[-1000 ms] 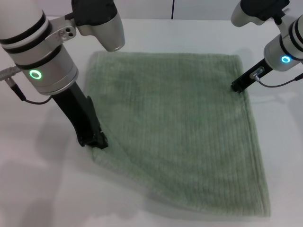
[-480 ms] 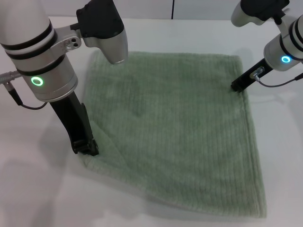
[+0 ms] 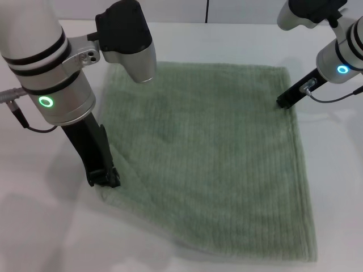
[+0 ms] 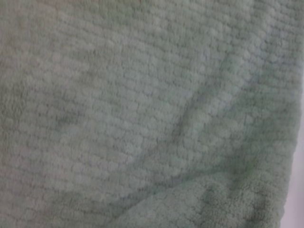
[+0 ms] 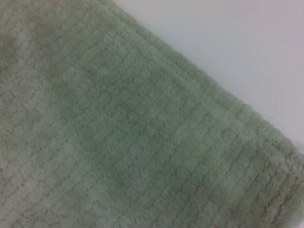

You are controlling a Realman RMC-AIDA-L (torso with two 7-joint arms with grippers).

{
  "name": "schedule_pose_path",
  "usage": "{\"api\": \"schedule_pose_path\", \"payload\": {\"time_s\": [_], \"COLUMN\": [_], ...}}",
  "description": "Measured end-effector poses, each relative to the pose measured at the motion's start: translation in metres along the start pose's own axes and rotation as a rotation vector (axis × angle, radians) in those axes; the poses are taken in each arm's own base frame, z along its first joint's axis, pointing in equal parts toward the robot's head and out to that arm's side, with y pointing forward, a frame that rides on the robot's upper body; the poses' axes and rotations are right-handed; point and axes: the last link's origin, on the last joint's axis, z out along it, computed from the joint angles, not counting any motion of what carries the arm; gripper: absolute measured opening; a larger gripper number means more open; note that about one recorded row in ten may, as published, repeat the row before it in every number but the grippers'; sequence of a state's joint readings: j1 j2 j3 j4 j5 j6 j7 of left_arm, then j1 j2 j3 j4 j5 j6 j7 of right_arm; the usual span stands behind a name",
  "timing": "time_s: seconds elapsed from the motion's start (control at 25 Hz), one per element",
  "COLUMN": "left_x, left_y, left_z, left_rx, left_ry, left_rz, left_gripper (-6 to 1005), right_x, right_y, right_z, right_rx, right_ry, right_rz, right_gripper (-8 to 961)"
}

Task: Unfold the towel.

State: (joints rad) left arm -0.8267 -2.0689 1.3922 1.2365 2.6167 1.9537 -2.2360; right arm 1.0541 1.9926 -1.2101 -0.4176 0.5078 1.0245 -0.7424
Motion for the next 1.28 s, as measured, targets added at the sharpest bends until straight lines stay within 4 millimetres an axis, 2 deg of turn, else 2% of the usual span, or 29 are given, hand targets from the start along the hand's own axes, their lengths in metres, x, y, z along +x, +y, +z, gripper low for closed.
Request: {"api": "schedule_pose_path", "payload": {"time_s": [0.48,0.68,0.72,0.84,0.92,1.12,1.28], "left_x": [0.002,0.005,0.007,0.015,0.016,0.021,0.014], "left_y": [-0.001,-0.006,-0.008,-0.020,-0.023,-0.038,-0.055], "left_z": [-0.002,-0.008,-0.011,-0.016,-0.015,-0.014,-0.022], "left_rx": [0.018,0.054,0.072,0.121,0.133,0.212,0.300], "left_ry": [0.009,0.057,0.087,0.246,0.275,0.474,0.702], "left_rz": [0.025,0.044,0.046,0.043,0.042,0.008,-0.078], "left_gripper": [187,380,419,420,419,419,418], "right_x": [-0.002,-0.003,-0.004,-0.005,-0.007,-0.019,-0.032], "right_y": [0.000,0.001,0.001,0.001,0.001,-0.002,-0.007], "right_z": [-0.001,-0.001,-0.001,-0.002,-0.003,-0.012,-0.024], "right_rx": [0.001,0.001,0.000,-0.002,-0.005,-0.001,0.021], "right_ry": [-0.005,-0.007,-0.008,-0.015,-0.023,-0.077,-0.150], "right_rz": [-0.003,-0.004,-0.004,-0.001,0.005,0.022,0.029], "right_gripper": [-1,-1,-1,-1,-1,-1,-1]}}
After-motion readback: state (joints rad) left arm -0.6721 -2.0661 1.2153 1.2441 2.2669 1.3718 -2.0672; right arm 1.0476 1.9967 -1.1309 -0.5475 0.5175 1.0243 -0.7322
